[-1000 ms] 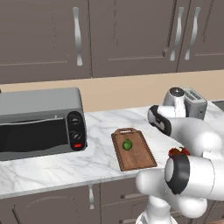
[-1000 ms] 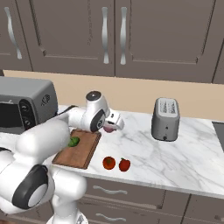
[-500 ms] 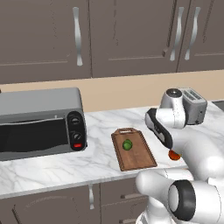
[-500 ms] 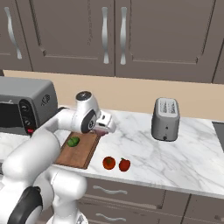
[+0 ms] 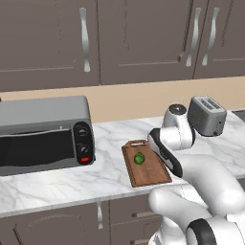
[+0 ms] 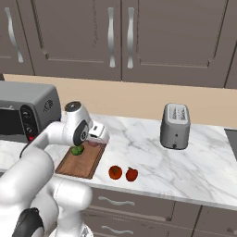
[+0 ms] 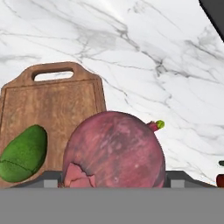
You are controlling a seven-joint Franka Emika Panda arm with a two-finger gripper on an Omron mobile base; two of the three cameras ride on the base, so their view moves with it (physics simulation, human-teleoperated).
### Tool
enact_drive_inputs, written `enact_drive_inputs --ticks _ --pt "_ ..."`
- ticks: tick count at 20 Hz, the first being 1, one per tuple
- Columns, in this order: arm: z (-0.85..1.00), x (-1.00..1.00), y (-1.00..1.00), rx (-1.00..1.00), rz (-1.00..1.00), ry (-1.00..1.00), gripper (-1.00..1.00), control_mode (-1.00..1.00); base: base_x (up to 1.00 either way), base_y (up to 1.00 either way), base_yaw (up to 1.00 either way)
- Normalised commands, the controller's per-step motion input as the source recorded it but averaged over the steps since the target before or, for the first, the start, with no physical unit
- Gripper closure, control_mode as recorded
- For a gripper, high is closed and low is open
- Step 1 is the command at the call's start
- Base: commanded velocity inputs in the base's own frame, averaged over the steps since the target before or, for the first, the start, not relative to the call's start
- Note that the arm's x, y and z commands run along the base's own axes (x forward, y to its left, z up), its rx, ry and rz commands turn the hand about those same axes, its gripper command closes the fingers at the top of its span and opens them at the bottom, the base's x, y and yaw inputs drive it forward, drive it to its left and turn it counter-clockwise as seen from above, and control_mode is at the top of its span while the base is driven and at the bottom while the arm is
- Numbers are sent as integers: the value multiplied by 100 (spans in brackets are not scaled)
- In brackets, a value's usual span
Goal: Place the avocado, onion, tomato, and bell pepper on the cutting board.
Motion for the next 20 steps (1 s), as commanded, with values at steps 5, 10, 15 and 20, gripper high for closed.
enact_drive_inputs --ticks 5,10,15,20 --pt "-15 0 50 0 0 3 100 -100 0 0 0" --pt "-14 7 31 0 0 4 100 -100 0 0 0" --pt "-10 13 1 0 0 1 100 -100 0 0 0" --pt "-6 18 0 0 0 1 100 -100 0 0 0"
